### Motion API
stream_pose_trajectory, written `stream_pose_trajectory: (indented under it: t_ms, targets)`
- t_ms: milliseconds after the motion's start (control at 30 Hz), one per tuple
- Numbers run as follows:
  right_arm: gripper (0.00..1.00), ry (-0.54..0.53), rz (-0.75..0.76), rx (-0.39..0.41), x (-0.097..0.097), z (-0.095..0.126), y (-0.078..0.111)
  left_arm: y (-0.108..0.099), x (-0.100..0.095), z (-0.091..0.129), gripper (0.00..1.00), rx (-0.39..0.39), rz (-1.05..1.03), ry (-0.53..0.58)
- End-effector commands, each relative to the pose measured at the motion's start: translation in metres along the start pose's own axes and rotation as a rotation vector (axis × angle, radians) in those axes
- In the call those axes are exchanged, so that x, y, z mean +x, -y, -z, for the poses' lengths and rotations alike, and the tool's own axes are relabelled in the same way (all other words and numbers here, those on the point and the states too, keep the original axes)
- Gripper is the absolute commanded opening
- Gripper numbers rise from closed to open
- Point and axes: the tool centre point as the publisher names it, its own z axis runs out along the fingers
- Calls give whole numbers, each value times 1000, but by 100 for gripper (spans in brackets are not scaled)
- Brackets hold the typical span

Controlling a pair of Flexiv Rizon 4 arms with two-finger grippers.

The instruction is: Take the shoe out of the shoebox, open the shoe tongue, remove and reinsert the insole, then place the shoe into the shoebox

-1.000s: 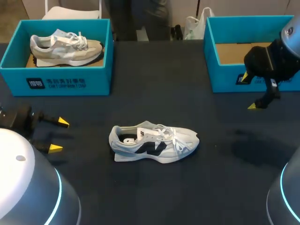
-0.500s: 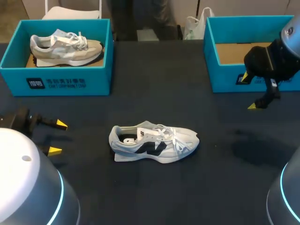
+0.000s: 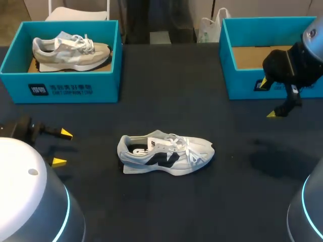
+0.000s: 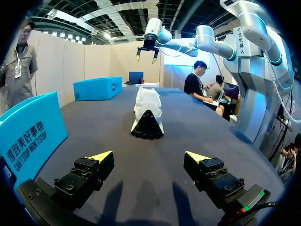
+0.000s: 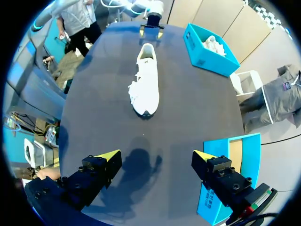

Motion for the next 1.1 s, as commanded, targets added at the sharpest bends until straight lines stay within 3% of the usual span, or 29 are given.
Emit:
stream_pose_trajectory:
  t_ms: [33, 500, 1100]
  targets:
    - [100, 0, 0, 2, -1, -1, 0, 0, 0, -2, 100, 1, 1, -1]
    - [100, 0, 0, 2, -1, -1, 0, 0, -5, -39, 100, -26, -20, 28]
    - [100, 0, 0, 2, -1, -1, 0, 13, -8, -95, 100, 6, -11, 40]
